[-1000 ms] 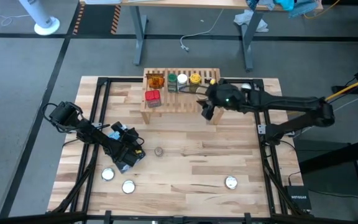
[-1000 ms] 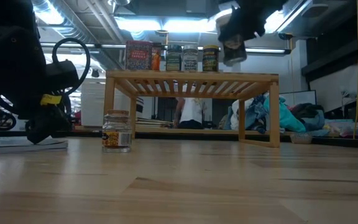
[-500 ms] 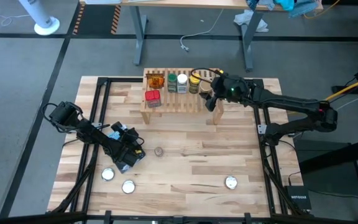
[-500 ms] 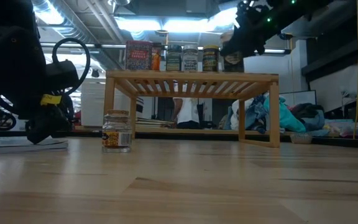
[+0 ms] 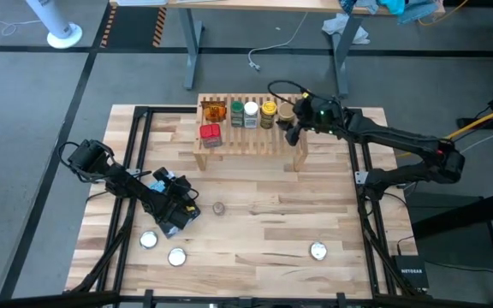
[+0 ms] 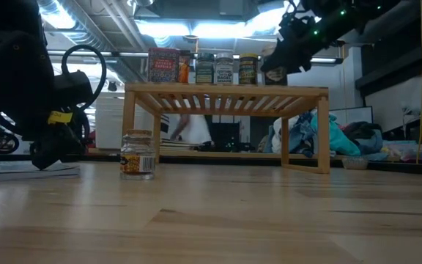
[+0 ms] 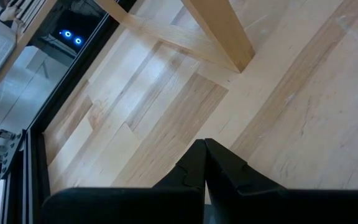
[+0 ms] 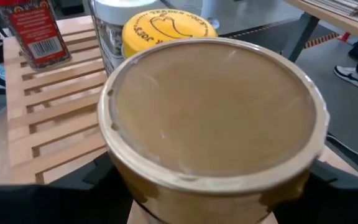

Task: Shelf spices
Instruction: Put the brown seasoning bottle on the shelf, then put the transparent seasoning bottle on the shelf

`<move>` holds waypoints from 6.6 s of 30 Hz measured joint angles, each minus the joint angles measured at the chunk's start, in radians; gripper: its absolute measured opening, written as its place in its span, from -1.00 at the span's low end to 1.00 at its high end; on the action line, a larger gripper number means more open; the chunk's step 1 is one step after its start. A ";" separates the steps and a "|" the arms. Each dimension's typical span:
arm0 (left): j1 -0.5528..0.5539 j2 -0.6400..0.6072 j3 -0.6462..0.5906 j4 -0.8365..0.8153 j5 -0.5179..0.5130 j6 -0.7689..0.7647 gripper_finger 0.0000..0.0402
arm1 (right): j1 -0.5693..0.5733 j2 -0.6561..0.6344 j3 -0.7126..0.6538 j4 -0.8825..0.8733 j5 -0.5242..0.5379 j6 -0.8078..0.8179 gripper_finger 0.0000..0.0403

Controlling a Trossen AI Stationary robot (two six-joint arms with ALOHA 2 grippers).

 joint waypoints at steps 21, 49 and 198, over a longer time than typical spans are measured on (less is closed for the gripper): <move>0.000 0.000 0.000 0.000 0.000 0.000 -1.00 | 0.001 0.021 0.000 0.016 -0.015 0.009 0.49; 0.000 0.000 0.000 0.000 0.000 0.000 -1.00 | 0.003 0.014 0.003 -0.022 -0.017 0.044 0.94; -0.206 -0.593 -0.265 0.879 0.331 0.209 -0.35 | 1.006 -0.047 0.001 -0.082 0.633 0.264 0.97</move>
